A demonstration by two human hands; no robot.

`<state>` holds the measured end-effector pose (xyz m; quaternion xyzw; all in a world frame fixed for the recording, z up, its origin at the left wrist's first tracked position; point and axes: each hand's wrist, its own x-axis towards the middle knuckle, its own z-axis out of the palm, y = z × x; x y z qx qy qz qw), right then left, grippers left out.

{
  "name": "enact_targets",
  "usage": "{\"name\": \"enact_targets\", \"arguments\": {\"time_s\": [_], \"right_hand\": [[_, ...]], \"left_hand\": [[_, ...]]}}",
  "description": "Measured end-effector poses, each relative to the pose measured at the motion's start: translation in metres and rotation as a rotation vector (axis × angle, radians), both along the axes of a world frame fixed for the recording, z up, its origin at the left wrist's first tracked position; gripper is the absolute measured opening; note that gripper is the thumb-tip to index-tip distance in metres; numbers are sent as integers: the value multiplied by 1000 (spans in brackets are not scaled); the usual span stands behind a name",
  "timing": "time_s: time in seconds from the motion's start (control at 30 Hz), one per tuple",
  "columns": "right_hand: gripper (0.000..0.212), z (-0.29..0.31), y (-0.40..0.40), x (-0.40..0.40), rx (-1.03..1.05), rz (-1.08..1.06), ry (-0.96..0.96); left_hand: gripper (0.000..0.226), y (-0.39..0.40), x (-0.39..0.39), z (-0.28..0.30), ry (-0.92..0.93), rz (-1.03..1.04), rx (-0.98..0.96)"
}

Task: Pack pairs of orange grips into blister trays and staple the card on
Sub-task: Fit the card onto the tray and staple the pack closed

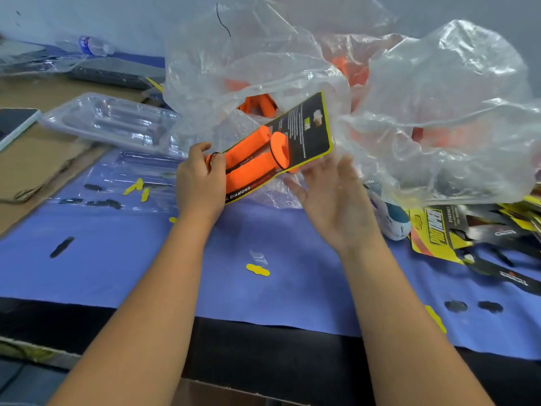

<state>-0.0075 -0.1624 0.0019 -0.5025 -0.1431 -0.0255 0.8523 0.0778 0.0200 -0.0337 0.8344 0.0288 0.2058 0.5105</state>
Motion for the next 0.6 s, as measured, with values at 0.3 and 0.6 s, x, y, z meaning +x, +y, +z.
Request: {"name": "enact_targets", "arguments": {"time_s": [0.3, 0.6], "right_hand": [[46, -4, 19, 0, -10, -250, 98], [44, -18, 0, 11, 316, -312, 277]], "left_hand": [[82, -13, -10, 4, -48, -162, 157], [47, -14, -8, 3, -204, -125, 108]]}}
